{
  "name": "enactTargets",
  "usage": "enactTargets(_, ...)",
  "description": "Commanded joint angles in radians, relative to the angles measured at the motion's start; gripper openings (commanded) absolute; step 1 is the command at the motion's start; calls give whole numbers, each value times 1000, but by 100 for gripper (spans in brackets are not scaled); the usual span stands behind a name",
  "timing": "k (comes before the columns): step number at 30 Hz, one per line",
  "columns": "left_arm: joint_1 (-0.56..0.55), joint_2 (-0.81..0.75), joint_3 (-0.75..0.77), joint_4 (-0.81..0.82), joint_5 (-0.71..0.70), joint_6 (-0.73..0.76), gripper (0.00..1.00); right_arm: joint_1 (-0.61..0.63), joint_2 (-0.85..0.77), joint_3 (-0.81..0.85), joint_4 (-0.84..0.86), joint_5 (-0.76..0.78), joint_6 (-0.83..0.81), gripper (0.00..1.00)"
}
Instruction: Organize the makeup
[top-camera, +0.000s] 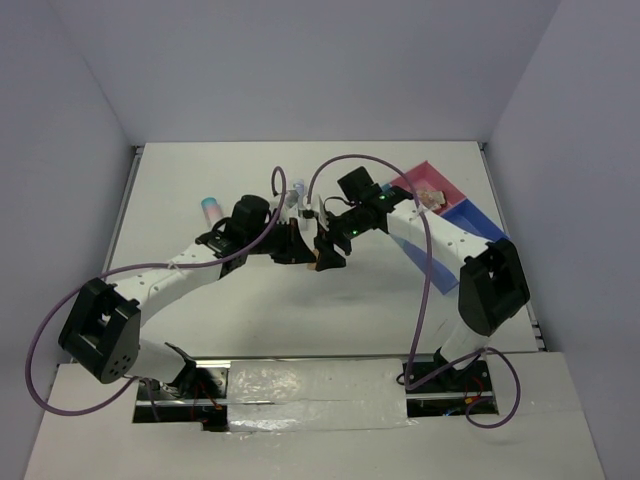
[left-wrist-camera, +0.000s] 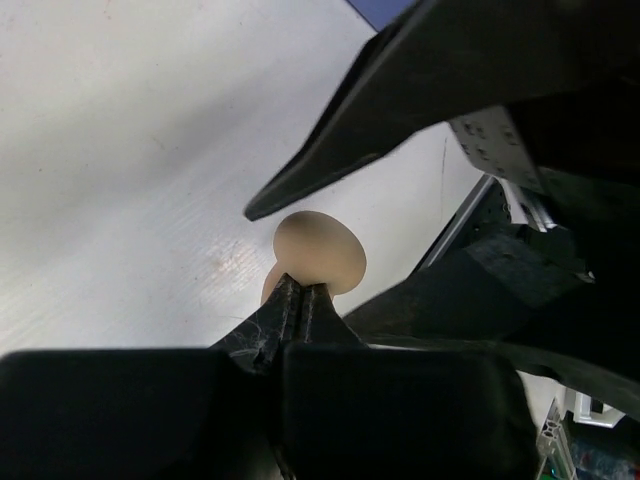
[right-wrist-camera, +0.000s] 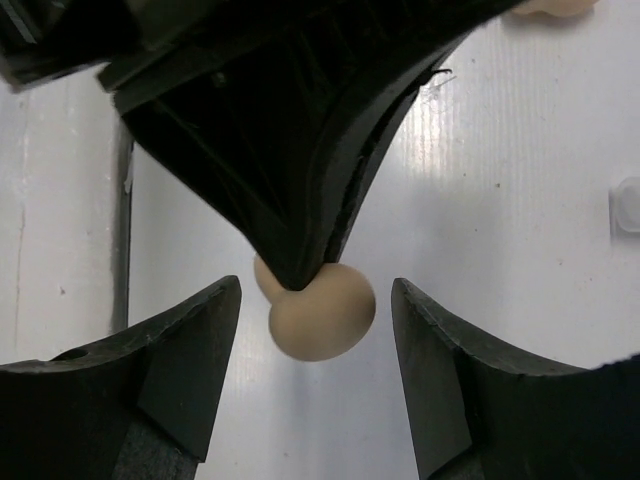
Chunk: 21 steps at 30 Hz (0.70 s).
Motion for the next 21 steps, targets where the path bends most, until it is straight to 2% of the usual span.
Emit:
enactTargets(1,-1,-17,2,73,43,-2,0,11,10,11,51,46,6,69)
enactTargets(9,-1,-16,3,59,39,1,0,11,2,-4,62,89,-11,54)
enactTargets(14,1,-10,5,47,28,7,0,11,-5,-12,51,101,-27,49)
enactTargets(19,1,-11,3,28,11,12,0,11,-22,-30,56,104,-28,51)
enactTargets(21,3,-13,1,27,10,13,0,11,-28,-41,67,112,-19,61)
